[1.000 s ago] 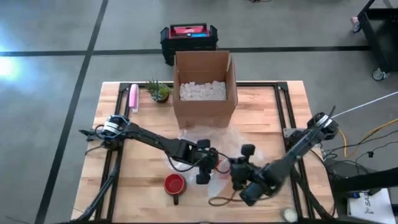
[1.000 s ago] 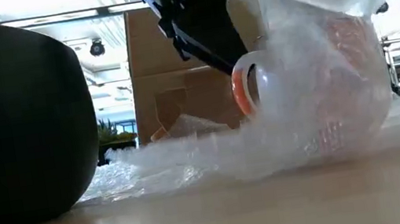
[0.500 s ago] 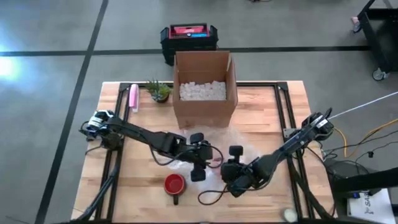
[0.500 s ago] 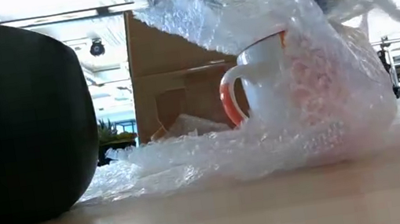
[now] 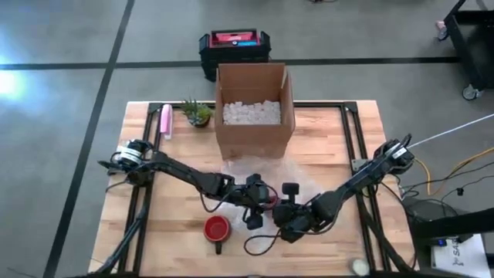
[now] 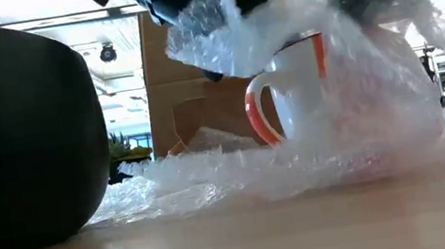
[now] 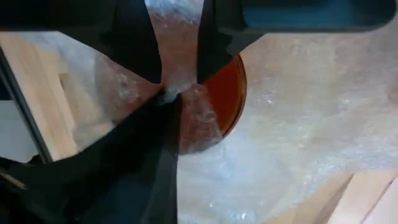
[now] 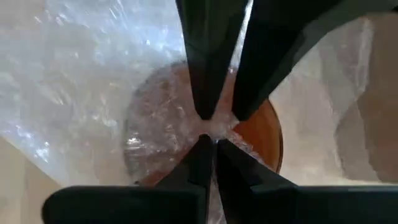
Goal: Wrap mug
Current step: Wrap the orange mug with the bubble wrap on top
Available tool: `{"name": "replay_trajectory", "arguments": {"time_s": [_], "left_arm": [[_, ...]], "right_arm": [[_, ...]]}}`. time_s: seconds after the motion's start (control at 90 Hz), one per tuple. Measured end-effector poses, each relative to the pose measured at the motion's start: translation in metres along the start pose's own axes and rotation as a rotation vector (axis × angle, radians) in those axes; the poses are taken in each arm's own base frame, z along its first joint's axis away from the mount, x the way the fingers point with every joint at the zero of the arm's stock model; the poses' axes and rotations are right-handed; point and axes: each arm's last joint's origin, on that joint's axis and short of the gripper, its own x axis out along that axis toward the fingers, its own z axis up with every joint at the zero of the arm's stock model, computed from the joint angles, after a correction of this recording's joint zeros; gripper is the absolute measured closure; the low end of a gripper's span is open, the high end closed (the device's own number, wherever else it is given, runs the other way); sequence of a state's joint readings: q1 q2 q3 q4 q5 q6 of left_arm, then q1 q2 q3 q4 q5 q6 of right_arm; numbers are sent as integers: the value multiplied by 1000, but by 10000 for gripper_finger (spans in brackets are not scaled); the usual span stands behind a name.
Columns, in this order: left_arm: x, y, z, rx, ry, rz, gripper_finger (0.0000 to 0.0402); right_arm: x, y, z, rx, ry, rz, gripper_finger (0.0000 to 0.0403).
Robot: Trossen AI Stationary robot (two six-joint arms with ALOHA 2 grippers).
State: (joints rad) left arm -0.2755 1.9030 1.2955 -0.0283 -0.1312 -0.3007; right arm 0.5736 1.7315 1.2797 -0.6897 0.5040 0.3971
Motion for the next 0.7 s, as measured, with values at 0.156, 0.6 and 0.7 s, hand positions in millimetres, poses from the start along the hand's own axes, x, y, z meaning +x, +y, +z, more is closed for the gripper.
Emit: {"name": "replay_trajectory", "arguments": {"time_s": [0.156, 0.6, 0.7], "left_arm": [[0, -1, 0, 4, 1, -7, 350], [1, 1, -2, 1, 11, 8, 381], [1, 1, -2, -3, 12, 6, 381]], "right_arm": [[-14, -3, 12, 4, -7, 47, 399], [-54, -31, 7, 30, 95, 36, 246], [-76, -43, -3, 45, 131, 30, 228]]}}
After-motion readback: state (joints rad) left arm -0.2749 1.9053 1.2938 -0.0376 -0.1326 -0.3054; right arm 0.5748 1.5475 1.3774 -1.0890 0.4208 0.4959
